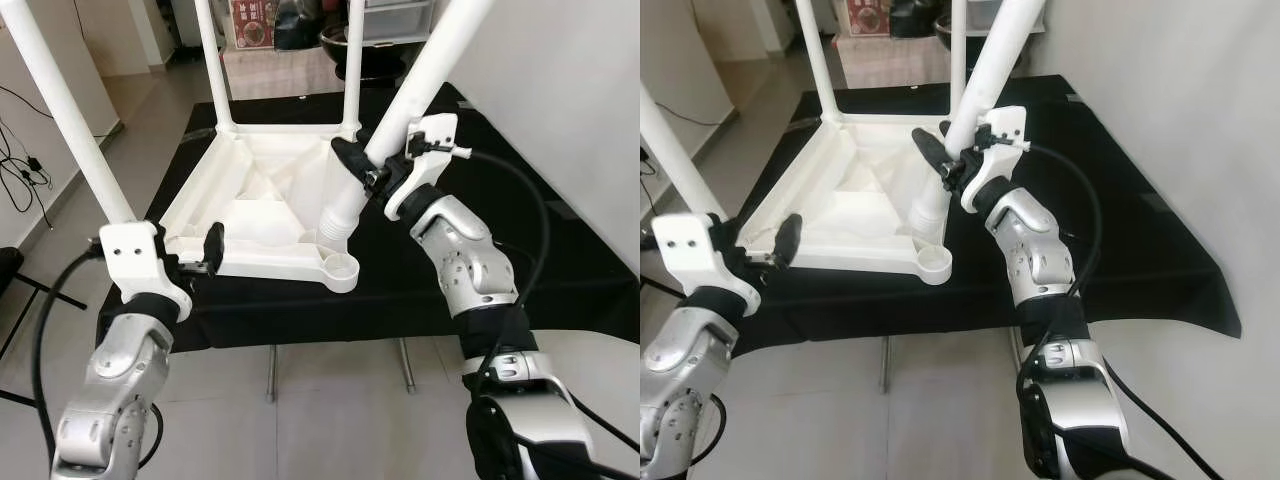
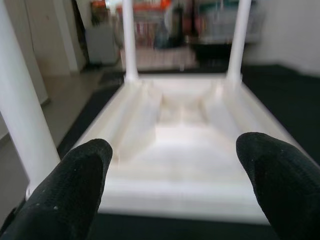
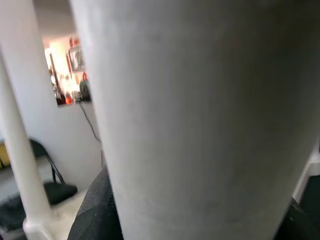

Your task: Building children table

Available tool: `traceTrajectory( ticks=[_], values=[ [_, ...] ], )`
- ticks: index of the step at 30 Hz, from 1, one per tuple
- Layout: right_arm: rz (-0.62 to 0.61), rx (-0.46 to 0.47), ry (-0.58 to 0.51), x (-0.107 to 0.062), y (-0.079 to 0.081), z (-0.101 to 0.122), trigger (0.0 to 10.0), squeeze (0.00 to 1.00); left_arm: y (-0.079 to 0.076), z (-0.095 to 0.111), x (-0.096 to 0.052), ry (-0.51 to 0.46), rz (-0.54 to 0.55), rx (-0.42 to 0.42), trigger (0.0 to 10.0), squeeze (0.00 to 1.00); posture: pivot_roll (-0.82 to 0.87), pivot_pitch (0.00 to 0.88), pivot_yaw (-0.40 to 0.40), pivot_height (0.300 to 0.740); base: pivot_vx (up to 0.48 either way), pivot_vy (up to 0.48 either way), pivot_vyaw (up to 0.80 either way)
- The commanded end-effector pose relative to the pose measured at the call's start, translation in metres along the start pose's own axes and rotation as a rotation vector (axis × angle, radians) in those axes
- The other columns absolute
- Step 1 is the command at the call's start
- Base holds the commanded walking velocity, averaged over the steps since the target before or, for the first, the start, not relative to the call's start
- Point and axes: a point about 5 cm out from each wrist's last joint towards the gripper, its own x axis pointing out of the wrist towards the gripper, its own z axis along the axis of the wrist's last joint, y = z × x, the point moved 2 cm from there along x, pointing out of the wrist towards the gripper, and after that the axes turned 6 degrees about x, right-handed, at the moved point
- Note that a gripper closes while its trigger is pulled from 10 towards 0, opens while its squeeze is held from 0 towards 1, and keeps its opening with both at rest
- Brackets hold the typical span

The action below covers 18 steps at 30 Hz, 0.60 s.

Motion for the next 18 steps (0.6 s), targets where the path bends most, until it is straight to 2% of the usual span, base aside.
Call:
traceTrajectory(
  ticks=[1, 2, 6, 10, 14, 16, 18],
  values=[
    [0.008, -0.035, -0.015, 0.003, 0.006, 0.006, 10.0, 0.00, 0.001, -0.002, 0.000, 0.016, 0.010, 0.041, 10.0, 0.00, -0.07, 0.090, 0.029, 0.740, 0.000, 0.000, 0.00],
    [0.006, -0.065, -0.005, -0.004, 0.011, 0.002, 10.0, 0.00, -0.001, -0.007, -0.006, 0.036, 0.021, 0.073, 10.0, 0.00, -0.06, 0.093, 0.034, 0.740, 0.000, 0.000, 0.00],
    [0.011, -0.118, 0.024, -0.013, 0.019, -0.006, 10.0, 0.00, -0.004, -0.011, -0.014, 0.044, 0.008, 0.125, 10.0, 0.00, -0.06, 0.097, 0.036, 0.740, 0.000, 0.000, 0.00],
    [0.004, -0.110, 0.045, -0.015, 0.021, -0.010, 10.0, 0.00, -0.006, -0.011, -0.017, 0.037, 0.003, 0.132, 10.0, 0.00, -0.06, 0.100, 0.037, 0.740, 0.000, 0.000, -0.20],
    [0.006, -0.086, 0.063, -0.014, 0.025, -0.013, 10.0, 0.00, -0.006, -0.011, -0.019, 0.033, 0.008, 0.143, 10.0, 0.00, -0.05, 0.102, 0.034, 0.740, 0.000, 0.000, -0.80],
    [0.009, -0.073, 0.066, -0.012, 0.027, -0.013, 10.0, 0.00, -0.006, -0.010, -0.020, 0.028, 0.014, 0.152, 10.0, 0.00, -0.05, 0.103, 0.032, 0.740, 0.000, 0.000, 0.00],
    [0.030, -0.064, 0.066, -0.009, 0.031, -0.012, 10.0, 0.00, -0.005, -0.009, -0.020, 0.023, 0.020, 0.155, 10.0, 0.00, -0.04, 0.106, 0.032, 0.740, 0.247, 0.000, -0.80]
  ],
)
